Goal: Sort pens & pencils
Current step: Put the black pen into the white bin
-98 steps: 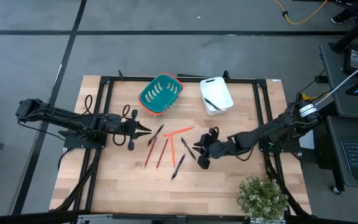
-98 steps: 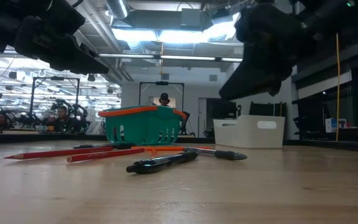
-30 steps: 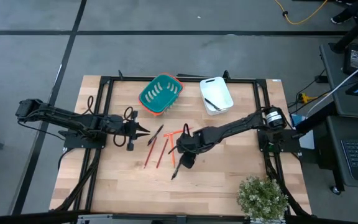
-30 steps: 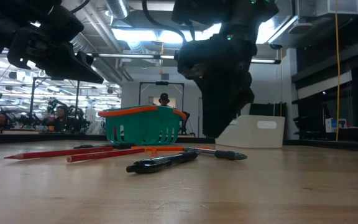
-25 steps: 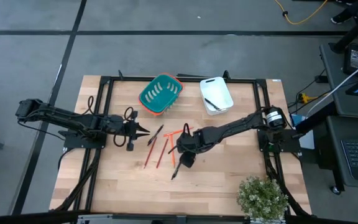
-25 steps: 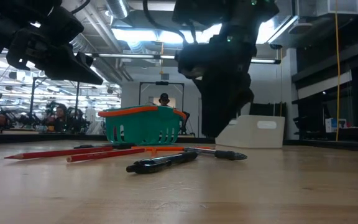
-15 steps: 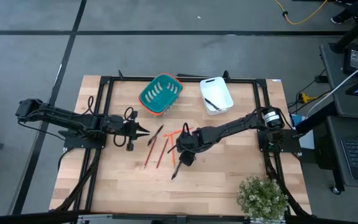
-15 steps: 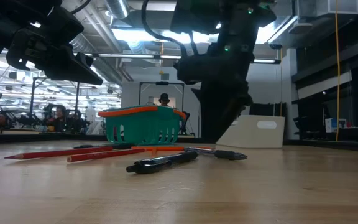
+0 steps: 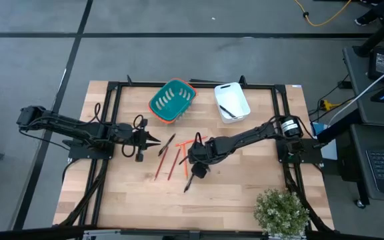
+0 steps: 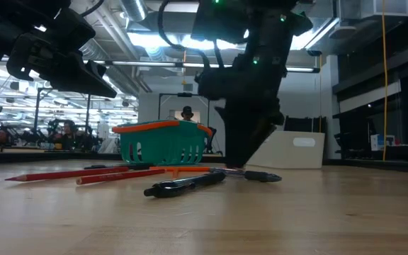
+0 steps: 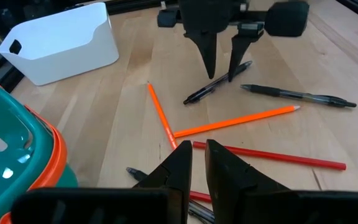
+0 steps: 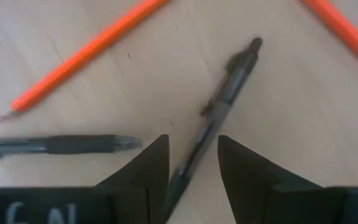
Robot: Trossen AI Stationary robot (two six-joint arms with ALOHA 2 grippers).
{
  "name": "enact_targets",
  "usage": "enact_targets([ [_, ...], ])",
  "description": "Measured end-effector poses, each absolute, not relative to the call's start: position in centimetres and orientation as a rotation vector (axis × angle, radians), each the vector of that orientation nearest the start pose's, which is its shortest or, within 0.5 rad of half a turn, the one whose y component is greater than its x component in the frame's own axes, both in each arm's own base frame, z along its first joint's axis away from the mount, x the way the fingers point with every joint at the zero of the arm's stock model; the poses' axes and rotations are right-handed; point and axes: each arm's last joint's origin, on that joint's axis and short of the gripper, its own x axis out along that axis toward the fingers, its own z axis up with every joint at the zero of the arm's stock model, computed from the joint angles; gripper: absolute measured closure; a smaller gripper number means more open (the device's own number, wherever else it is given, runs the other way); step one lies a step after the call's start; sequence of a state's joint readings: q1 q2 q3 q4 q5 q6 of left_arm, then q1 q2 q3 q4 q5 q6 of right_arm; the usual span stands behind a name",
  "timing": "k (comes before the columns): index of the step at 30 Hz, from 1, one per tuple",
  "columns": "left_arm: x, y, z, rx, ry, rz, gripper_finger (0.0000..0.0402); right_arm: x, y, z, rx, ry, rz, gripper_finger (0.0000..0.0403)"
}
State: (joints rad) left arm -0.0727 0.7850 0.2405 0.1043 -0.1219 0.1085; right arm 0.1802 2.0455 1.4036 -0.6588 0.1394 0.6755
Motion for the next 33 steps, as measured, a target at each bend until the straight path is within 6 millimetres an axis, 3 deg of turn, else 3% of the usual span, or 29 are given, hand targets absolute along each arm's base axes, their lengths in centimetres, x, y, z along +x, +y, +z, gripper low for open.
enact_targets([
  [7,16.1,-0.8,17.3,0.149,0.446,0.025,0.0360,39.6,6.8,12.6,0.344,1.273,-0.409,0.0265],
  [13,16.1,-0.8,17.3,0.149,0.446,0.025,0.0360,39.4,6.7,12.3,0.323,1.308,-0.403,0.0273],
  [21,16.1,-0.8,17.3,0.149,0.447,0.025,0.0360,39.2,6.6,12.2,0.311,1.339,-0.389,0.0375],
  [33,16.1,-0.8,17.3,0.147,0.447,0.025,0.0360,39.2,6.3,12.4,0.301,1.350,-0.351,0.0378],
])
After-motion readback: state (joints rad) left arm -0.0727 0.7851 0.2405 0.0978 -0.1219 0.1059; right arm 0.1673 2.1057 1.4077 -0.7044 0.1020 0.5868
